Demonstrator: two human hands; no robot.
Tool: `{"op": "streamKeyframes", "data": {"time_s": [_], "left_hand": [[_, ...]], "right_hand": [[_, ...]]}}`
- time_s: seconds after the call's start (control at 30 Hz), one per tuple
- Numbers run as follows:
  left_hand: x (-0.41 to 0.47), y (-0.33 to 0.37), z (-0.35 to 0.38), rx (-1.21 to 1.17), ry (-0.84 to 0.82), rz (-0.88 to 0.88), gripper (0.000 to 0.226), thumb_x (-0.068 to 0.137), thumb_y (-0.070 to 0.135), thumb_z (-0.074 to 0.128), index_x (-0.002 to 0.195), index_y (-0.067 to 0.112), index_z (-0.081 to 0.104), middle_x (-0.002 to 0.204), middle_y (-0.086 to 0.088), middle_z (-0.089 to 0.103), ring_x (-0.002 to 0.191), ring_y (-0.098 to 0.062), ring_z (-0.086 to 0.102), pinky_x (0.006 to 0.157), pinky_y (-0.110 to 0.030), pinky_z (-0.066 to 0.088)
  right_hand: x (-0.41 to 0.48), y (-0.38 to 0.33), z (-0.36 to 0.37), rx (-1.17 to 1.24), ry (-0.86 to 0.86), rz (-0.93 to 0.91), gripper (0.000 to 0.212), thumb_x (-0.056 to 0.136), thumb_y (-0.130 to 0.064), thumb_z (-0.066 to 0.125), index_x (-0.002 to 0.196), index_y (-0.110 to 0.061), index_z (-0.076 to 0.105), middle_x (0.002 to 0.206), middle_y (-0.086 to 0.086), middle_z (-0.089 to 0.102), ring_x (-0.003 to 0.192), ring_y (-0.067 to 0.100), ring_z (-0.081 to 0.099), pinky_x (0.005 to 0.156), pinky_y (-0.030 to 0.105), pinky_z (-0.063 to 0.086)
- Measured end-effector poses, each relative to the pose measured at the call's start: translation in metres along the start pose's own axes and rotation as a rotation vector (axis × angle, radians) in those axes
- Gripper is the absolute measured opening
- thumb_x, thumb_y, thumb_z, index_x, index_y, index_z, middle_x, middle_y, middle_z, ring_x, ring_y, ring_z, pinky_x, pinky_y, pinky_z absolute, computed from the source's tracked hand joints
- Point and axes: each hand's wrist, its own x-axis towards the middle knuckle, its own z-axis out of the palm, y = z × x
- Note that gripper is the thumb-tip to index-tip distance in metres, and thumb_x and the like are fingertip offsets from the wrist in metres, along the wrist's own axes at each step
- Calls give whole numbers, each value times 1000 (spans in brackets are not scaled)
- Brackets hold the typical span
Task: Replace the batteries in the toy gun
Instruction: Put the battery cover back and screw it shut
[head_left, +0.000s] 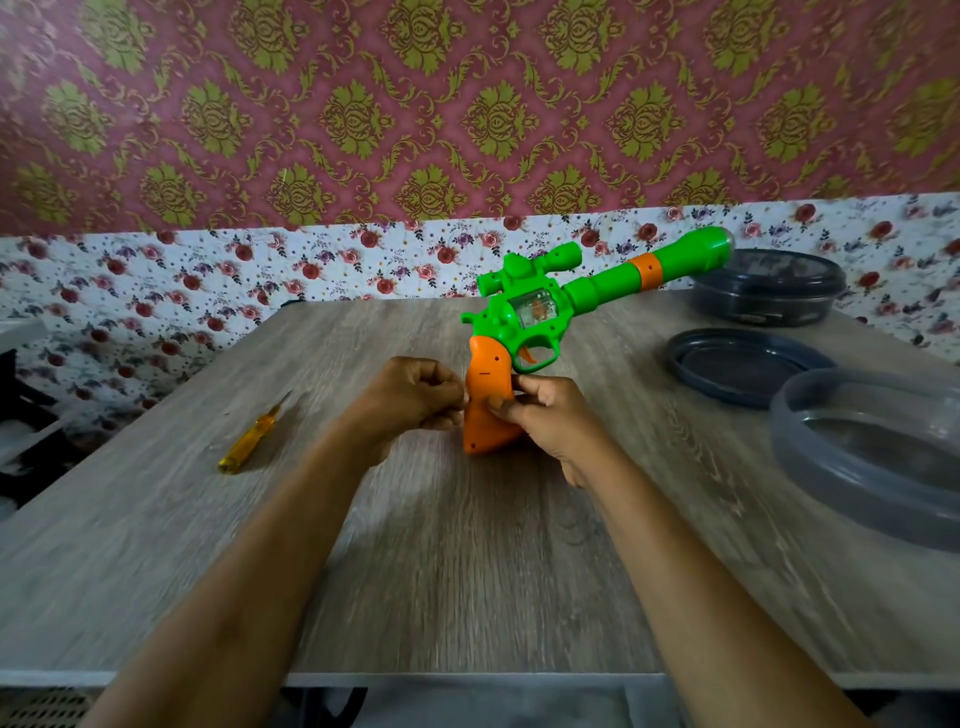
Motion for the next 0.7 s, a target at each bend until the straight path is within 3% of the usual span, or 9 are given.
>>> {"op": "streamKeyframes", "data": {"time_s": [0.1, 0.33, 0.47, 0.53, 0.6, 0.7], "left_hand": [[0, -1, 0, 20, 1, 3, 14, 87, 1, 60, 75, 8, 60, 66, -8, 62, 51, -5, 60, 52, -14, 51], [3, -3, 0, 84, 33, 23, 15, 84, 5, 66, 77, 13, 55, 66, -5, 55, 54, -9, 53, 48, -17, 45], [3, -2, -6, 45, 96, 40, 15, 82, 19, 71, 81, 13, 57, 68, -3, 55, 55, -11, 49, 45, -16, 42], [3, -2, -19, 99, 204, 101, 13, 82, 18, 71, 77, 15, 59, 68, -2, 57, 57, -13, 52, 47, -19, 45], [3, -5, -38, 373, 431, 156, 17, 82, 19, 71, 71, 23, 59, 74, 2, 63, 69, -17, 60, 60, -28, 52], [-1, -11, -65, 774, 700, -1, 10, 86, 26, 66, 80, 25, 58, 88, 0, 63, 85, -25, 62, 73, -37, 54]], "right_hand": [[1, 1, 1, -23, -1, 9, 43, 82, -16, 67, 123, -7, 59, 115, 12, 65, 106, 24, 60, 96, 37, 48], [1, -1, 1, 4, -1, 52, 45, 82, -16, 67, 125, -6, 57, 117, 10, 64, 107, 21, 59, 97, 33, 46], [-1, -5, -5, 136, 19, 125, 34, 84, -10, 64, 117, -7, 62, 101, 4, 64, 95, 15, 57, 76, 21, 46], [-1, -5, -7, 202, 37, 176, 28, 83, -11, 65, 111, -9, 65, 92, 2, 66, 94, 16, 58, 72, 25, 47], [1, -5, -8, 225, 54, 213, 20, 81, -12, 66, 101, -12, 68, 85, -1, 65, 94, 19, 58, 71, 29, 49], [1, -4, -8, 232, 55, 226, 13, 80, -12, 67, 93, -13, 68, 89, 2, 66, 97, 20, 58, 76, 33, 49]]}}
